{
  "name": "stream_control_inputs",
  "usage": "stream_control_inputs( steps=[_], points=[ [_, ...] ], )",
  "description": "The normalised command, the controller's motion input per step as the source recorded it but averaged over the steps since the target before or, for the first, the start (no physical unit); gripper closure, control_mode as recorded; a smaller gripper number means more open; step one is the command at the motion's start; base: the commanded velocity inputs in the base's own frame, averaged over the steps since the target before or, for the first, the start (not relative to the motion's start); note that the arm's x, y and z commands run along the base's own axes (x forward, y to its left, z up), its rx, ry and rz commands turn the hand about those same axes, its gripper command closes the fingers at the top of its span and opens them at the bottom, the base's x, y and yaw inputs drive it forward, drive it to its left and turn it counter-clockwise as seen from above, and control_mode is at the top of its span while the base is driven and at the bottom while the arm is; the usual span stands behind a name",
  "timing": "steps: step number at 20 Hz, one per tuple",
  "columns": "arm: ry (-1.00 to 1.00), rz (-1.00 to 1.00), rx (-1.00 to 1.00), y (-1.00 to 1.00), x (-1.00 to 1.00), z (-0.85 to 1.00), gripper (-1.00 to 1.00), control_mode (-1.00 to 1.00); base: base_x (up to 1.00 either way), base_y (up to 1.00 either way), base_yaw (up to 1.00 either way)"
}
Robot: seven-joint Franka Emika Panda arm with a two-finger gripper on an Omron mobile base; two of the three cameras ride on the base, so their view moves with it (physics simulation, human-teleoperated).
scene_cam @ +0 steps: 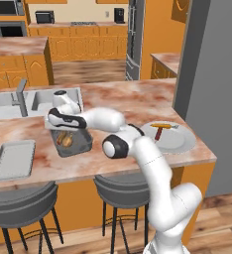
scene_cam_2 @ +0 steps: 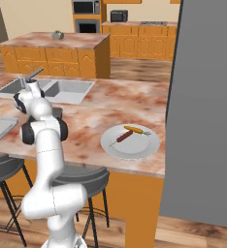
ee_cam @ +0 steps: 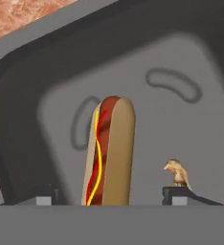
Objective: Place one cooked food and one vegetable from the large plate to each tupperware container.
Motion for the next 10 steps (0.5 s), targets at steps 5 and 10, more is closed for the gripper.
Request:
stream_control_inputs(
  steps=[5,10],
  points=[
    [-0.01,-0.01,0.06,-0.42,-0.48,0.12,-1.0,-1.0,0.0,0.0,0.0],
    [0.0,0.0,0.08,-0.76,-0.74,0.23,-1.0,-1.0,0.0,0.0,0.0]
  ],
)
